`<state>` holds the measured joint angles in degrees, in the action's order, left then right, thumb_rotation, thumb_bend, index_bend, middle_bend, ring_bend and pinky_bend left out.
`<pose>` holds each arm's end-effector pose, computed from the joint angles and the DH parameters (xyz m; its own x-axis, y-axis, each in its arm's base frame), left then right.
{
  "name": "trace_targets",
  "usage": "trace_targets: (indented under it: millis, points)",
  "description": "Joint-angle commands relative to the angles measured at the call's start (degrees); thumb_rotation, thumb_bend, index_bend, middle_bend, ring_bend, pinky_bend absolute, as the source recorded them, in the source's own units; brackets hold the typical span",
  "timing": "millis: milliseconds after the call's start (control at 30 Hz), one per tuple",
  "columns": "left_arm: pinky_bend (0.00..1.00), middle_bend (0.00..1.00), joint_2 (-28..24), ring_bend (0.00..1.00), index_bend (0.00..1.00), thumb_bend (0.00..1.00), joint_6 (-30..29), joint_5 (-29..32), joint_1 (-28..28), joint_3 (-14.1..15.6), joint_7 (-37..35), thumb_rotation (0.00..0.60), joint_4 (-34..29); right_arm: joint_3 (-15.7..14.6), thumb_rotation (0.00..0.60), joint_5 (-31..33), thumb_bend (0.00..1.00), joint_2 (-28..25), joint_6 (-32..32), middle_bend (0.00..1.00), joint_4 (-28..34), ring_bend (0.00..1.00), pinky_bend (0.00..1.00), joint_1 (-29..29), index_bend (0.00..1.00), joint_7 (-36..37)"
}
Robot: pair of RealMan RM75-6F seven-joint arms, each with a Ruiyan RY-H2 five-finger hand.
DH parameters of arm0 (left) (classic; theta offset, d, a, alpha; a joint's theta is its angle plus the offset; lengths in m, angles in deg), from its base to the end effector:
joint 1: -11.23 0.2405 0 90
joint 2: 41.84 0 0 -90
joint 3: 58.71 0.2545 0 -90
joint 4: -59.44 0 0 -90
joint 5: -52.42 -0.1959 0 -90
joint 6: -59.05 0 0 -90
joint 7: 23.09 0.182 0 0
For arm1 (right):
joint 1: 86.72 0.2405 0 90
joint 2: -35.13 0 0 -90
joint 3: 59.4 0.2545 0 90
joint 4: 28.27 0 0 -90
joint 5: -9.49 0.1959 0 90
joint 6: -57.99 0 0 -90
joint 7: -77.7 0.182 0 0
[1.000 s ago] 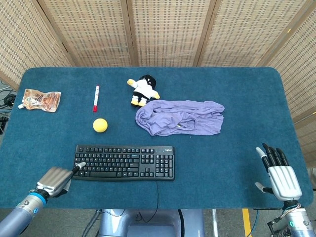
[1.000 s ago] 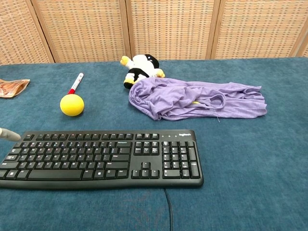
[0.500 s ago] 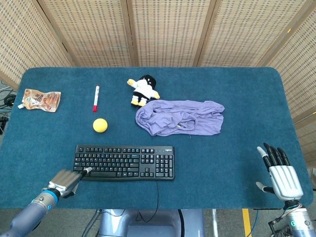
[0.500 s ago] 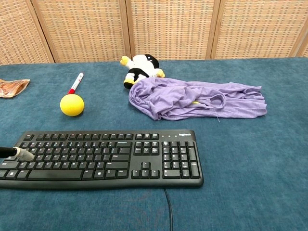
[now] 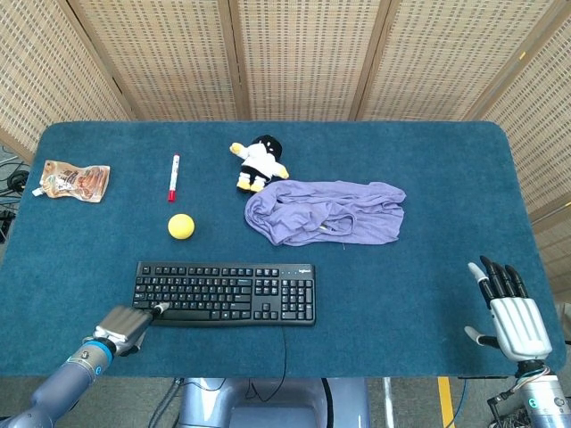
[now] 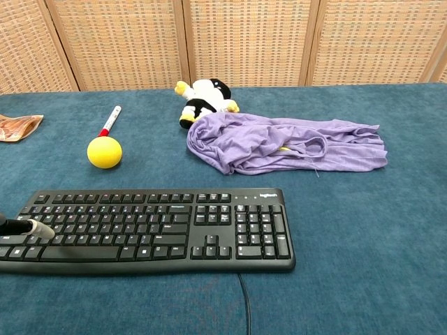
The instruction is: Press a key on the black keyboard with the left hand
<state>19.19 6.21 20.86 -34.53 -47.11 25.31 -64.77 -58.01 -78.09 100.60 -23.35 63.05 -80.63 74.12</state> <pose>-0.2178 0.2373 0.0403 0.6016 0.7058 0.3741 0.7444 -0.3254 -0.5831 -0.3032 -0.2185 0.1480 0.4529 -0.0812 0.8878 -0.8914 -0.0612 0.4491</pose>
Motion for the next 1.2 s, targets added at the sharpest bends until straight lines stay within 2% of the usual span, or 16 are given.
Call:
trace_targets:
  millis: [33,1200]
  points:
    - [0.48,0.66,0.44,0.67,0.0,0.99,-0.28,0.58,-0.54,0.29,-0.08,0.6,0.29,0.03,0.6,0.02,0.0,-0.03,-0.01,0.0,0.01,0.0,0.0,0.01,0.0,0.11]
    - [0.48,0.66,3.9,0.67,0.0,1.0,-0.8,4.58,-6.12,3.71,-2.87,0.6,2.72,0.34,0.6,0.15,0.0,-0.49,-0.16,0.0,0.12,0.0,0.0,0.14,0.0,0.91]
